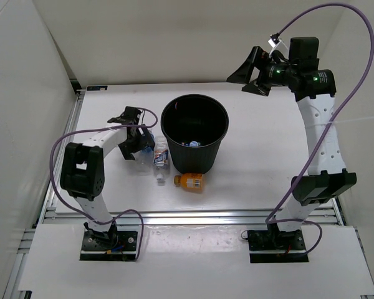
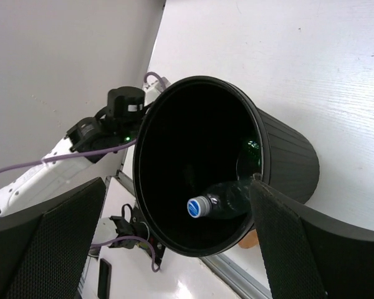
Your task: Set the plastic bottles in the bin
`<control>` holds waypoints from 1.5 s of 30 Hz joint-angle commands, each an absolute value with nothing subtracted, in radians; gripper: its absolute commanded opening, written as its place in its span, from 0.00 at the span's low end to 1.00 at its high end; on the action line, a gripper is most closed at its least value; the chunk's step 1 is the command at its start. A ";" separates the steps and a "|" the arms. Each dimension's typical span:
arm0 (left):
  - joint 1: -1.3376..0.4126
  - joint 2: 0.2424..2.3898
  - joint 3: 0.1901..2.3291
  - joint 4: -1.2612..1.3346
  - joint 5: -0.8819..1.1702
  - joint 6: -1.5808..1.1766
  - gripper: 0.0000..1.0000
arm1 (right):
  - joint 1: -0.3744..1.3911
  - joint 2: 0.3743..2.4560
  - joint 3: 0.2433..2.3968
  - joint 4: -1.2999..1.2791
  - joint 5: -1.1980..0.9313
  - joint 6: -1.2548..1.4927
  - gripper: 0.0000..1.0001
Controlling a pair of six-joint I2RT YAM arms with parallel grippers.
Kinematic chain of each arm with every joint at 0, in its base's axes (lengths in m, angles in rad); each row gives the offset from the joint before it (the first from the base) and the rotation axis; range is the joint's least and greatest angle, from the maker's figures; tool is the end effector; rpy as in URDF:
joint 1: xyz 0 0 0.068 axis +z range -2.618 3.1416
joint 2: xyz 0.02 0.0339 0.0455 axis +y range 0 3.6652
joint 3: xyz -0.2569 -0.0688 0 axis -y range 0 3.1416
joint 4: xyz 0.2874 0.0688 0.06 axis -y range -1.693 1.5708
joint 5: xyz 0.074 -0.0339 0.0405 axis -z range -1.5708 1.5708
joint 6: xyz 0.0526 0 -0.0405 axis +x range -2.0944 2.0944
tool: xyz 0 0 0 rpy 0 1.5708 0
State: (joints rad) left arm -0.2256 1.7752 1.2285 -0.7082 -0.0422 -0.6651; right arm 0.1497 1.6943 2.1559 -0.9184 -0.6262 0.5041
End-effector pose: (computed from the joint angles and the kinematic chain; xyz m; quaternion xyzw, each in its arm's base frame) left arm 0.3788 -0.0847 0.1466 -0.2185 0.9629 -0.0489 0.1509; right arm 0.3780 0.0882 0.4987 -0.0179 0.8236 0.4091 0.3923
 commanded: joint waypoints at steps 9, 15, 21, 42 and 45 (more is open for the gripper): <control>-0.229 1.809 1.247 -0.692 -0.031 -0.641 0.53 | 0.095 1.643 2.123 -0.937 -0.689 0.479 1.00; -0.195 1.649 1.377 -0.846 -0.195 -0.745 0.53 | 0.095 1.643 2.095 -0.937 -0.698 0.488 1.00; -0.195 1.527 1.604 -0.942 -0.273 -0.853 0.53 | 0.095 1.652 2.063 -0.928 -0.719 0.499 1.00; -0.629 1.746 2.111 -0.828 -0.115 -0.572 1.00 | 0.095 1.618 1.942 -0.910 -0.687 0.508 1.00; -0.629 1.675 2.022 -0.828 -0.210 -0.572 1.00 | 0.095 1.577 1.882 -0.900 -0.664 0.508 1.00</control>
State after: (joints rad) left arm -0.6296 1.8011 2.0556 -0.8158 -0.1314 -0.6079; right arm 0.0963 1.6497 1.9152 -0.9253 -0.6773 0.5167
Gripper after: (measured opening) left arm 0.995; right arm 0.998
